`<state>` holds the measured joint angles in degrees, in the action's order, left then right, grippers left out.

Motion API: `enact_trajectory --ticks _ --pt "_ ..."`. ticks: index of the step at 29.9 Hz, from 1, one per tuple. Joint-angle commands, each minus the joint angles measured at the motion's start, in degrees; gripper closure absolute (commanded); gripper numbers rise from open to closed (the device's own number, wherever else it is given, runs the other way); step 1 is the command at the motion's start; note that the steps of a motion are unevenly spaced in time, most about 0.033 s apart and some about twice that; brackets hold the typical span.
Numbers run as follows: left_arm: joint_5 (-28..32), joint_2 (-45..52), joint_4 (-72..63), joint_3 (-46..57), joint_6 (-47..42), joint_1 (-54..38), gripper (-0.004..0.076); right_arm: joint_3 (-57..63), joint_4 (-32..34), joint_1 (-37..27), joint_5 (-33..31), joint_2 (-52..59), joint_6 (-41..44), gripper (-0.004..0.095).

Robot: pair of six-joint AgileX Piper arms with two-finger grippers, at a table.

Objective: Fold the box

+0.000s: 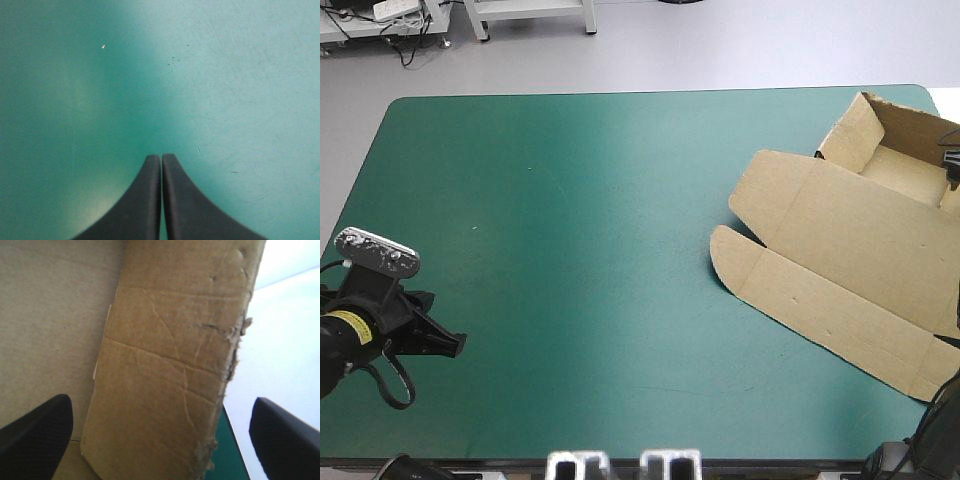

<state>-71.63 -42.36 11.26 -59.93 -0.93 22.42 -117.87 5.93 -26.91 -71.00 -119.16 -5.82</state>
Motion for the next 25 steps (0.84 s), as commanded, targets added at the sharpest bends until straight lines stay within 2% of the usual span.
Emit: enact_trajectory --ticks 1,3,6,9,10,12,14,16,22,25 --pt "-2.36 -0.09 0.96 -1.38 0.34 0.36 0.0724 -1.92 0.44 -0.28 0.42 6.61 -0.36 0.0054" --pt "-2.25 -0.09 0.97 -1.38 0.34 0.36 0.0724 -1.92 0.31 -0.28 0.83 8.46 -0.37 0.0146" --pt "-2.08 -0.09 0.97 -1.38 0.93 0.36 0.0724 -1.92 -3.16 -0.28 1.52 11.22 -0.24 0.0376" --pt "-1.86 -0.09 0.97 -1.38 1.49 0.36 0.0724 -1.92 -11.18 -0.15 1.42 13.60 -2.01 0.0660" --pt "-1.44 -0.09 0.97 -1.38 1.97 0.36 0.0724 -1.92 -15.00 -0.15 0.50 14.28 -3.89 0.0780" --pt "-1.13 -0.09 0.97 -1.38 2.79 0.36 0.0724 -1.92 -23.79 -0.05 -1.00 15.21 -9.27 0.0938" --pt "-0.59 -0.09 0.97 -1.38 2.92 0.36 0.0724 -0.94 -29.95 0.76 -1.00 16.73 -12.41 0.0927" --pt "-0.59 -0.09 0.97 -1.38 2.92 0.36 0.0724 -0.31 -32.26 2.39 -1.00 18.26 -15.17 0.0927" --pt "-0.35 -0.09 -0.16 -1.38 2.92 0.36 0.0724 -0.20 -31.67 10.10 -1.00 22.20 -17.79 0.0927" --pt "-0.26 -0.09 -0.54 -1.38 2.92 0.36 0.0724 -0.20 -28.67 16.48 -1.00 24.65 -18.86 0.0927"
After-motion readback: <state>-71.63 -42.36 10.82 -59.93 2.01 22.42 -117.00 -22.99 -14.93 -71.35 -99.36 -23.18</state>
